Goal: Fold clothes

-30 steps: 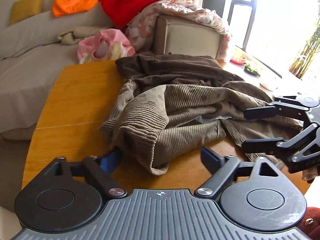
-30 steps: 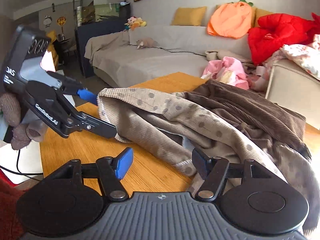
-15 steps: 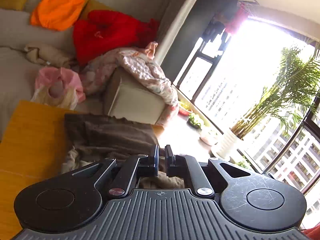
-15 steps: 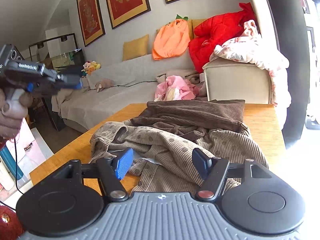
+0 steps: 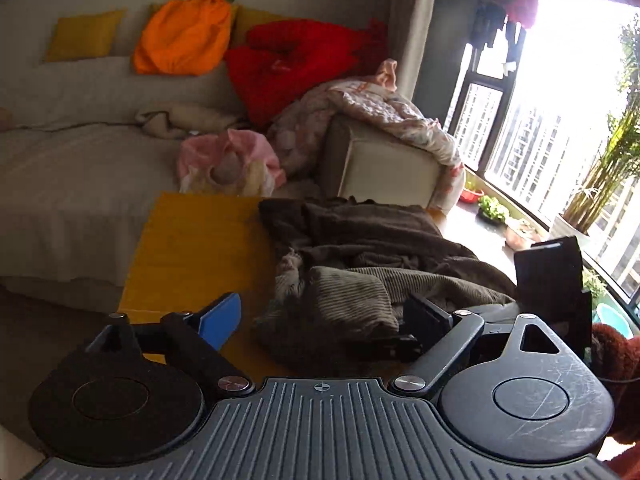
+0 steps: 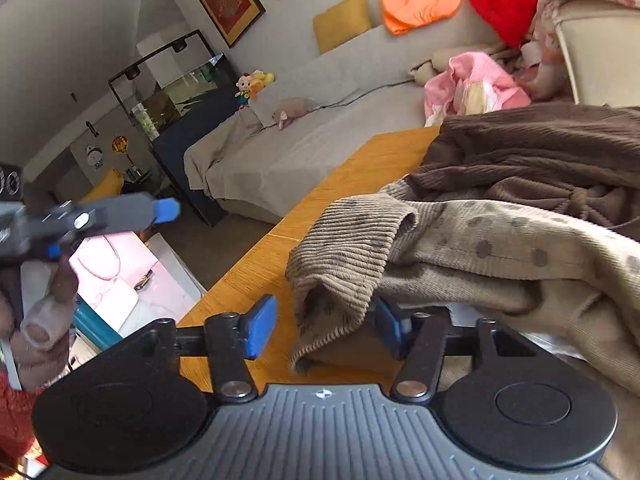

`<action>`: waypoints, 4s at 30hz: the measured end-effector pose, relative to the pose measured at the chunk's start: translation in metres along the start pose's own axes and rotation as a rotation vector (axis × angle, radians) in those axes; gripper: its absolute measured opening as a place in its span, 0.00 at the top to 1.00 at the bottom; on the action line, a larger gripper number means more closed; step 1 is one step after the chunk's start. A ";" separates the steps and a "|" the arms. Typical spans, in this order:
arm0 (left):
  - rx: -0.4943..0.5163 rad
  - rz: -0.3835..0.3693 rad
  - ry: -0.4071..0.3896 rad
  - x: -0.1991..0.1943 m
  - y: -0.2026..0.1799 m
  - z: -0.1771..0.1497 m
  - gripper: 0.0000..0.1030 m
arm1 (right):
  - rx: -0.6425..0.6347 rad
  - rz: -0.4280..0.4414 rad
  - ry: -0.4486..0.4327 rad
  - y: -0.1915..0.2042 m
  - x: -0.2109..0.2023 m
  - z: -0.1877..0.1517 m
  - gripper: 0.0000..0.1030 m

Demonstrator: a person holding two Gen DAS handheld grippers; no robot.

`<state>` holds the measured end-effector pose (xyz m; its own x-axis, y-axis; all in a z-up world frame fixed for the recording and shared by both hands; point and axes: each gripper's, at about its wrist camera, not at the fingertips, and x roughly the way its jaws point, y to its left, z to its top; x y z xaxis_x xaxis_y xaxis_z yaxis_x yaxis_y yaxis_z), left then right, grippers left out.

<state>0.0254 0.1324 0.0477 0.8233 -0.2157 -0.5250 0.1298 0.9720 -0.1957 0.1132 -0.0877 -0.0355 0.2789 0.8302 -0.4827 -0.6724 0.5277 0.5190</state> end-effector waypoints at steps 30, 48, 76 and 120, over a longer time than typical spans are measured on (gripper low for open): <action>0.186 -0.710 0.281 0.086 -0.135 -0.064 0.01 | -0.359 0.105 -0.001 0.091 -0.126 0.046 0.32; 0.140 -0.603 0.234 0.074 -0.103 -0.053 0.00 | -0.332 -0.332 0.103 0.001 -0.154 -0.070 0.49; 0.055 -0.759 0.393 0.128 -0.129 -0.075 0.00 | -0.184 -0.286 -0.042 -0.007 -0.190 -0.054 0.98; 0.032 -0.802 0.431 0.131 -0.132 -0.073 0.00 | -0.170 -0.225 -0.064 -0.003 -0.176 -0.051 0.99</action>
<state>0.0758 -0.0312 -0.0557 0.2024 -0.8381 -0.5067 0.5947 0.5162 -0.6163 0.0309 -0.2444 0.0116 0.4730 0.7083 -0.5241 -0.6929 0.6664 0.2753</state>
